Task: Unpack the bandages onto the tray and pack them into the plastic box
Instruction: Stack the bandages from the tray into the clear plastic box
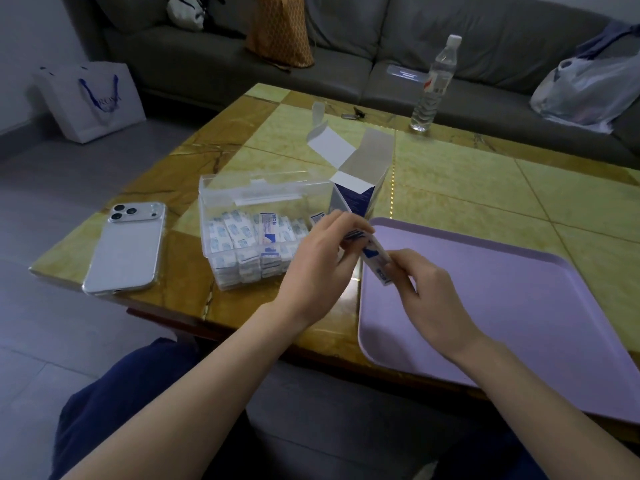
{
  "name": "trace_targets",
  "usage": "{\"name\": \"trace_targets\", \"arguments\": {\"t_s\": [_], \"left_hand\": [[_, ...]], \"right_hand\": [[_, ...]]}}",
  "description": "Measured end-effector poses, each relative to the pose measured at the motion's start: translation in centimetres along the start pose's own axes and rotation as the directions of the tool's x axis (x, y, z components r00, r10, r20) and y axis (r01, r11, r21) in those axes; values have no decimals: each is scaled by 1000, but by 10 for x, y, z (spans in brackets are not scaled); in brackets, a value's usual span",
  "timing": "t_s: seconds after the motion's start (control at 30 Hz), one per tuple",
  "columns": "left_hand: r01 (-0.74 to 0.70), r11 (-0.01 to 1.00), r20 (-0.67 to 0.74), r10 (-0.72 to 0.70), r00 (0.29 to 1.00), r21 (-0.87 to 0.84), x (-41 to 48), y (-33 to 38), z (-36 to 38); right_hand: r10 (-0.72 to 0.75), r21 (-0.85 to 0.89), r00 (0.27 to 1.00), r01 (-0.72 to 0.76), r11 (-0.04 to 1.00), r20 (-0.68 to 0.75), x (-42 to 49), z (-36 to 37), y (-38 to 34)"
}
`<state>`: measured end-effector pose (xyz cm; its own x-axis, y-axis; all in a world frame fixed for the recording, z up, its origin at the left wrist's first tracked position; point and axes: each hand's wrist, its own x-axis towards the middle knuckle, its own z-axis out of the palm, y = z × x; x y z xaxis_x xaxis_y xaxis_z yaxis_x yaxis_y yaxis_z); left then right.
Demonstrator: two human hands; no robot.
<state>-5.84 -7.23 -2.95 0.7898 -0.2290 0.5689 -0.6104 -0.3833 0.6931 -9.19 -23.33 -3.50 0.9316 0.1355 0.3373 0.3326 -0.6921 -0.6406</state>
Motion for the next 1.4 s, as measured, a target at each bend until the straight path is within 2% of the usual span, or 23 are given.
{"name": "trace_targets", "arguments": {"t_s": [0.13, 0.27, 0.43, 0.53, 0.63, 0.73, 0.83, 0.9, 1.03, 1.17, 1.3, 1.4], "left_hand": [[-41, 999, -93, 40, 995, -1, 8, -3, -26], [-57, 996, -189, 68, 980, 64, 12, -16, -51], [-32, 994, -235, 57, 970, 106, 15, -32, -82], [5, 993, -243, 25, 970, 119, 12, -40, -94], [40, 982, -219, 2, 976, 186, 8, -47, -102], [216, 929, -242, -144, 959, 302, 3, -58, -110], [489, 817, -291, -409, 865, 304, -2, -68, -118], [595, 748, -268, -533, 803, 295, -5, -71, -121], [618, 720, -221, -577, 786, 315, -9, -74, -122], [616, 728, -204, -582, 787, 300, -11, -74, -122], [610, 732, -193, -579, 792, 305, -12, -74, -124], [610, 728, -182, -584, 791, 313, -12, -75, -124]], "right_hand": [[-150, -102, 984, 140, 985, -98, 32, 7, -32], [-256, -256, 966, 241, 936, -24, 63, 19, -60], [-221, -178, 969, 238, 955, 109, 88, 33, -96], [-191, -192, 970, 219, 957, 153, 94, 38, -109], [-137, -217, 974, 176, 960, 182, 100, 40, -115], [1, -220, 986, 36, 975, 165, 116, 36, -107], [147, -325, 984, -106, 940, 104, 136, 41, -78], [244, -387, 962, -179, 904, 123, 143, 50, -61], [423, -508, 883, -273, 817, 206, 149, 66, -51], [518, -495, 810, -343, 798, 276, 153, 77, -52], [538, -571, 775, -288, 769, 333, 154, 88, -51], [530, -609, 775, -246, 754, 343, 156, 92, -48]]}}
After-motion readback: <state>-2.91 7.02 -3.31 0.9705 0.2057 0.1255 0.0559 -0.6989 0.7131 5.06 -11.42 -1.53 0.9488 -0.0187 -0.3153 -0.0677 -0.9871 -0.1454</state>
